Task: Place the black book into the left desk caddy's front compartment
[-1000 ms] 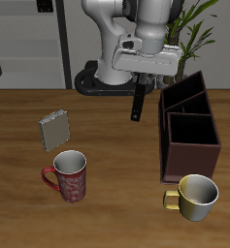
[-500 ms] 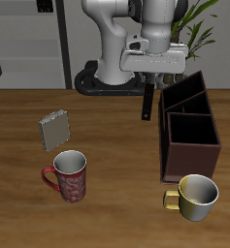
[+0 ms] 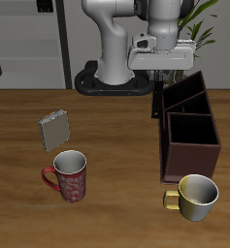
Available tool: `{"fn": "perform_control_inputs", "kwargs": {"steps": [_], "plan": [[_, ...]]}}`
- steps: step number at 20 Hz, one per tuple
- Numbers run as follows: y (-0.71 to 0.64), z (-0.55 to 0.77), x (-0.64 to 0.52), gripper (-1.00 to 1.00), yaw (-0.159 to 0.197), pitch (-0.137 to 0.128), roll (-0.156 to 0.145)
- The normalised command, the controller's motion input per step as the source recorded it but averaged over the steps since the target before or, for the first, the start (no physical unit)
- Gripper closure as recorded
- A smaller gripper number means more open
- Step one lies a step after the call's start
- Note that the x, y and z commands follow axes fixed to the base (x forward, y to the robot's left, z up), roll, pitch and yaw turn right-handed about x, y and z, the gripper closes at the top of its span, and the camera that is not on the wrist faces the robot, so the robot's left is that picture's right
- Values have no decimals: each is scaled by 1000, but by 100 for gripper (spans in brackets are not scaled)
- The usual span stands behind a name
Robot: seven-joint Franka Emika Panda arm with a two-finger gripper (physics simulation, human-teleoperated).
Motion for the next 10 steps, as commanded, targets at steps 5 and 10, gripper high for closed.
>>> {"fn": "perform_control_inputs", "kwargs": {"steps": [5,10], "plan": [[158,59,50,100,3,-5,15],[166,38,74,100,8,-6,0]]}}
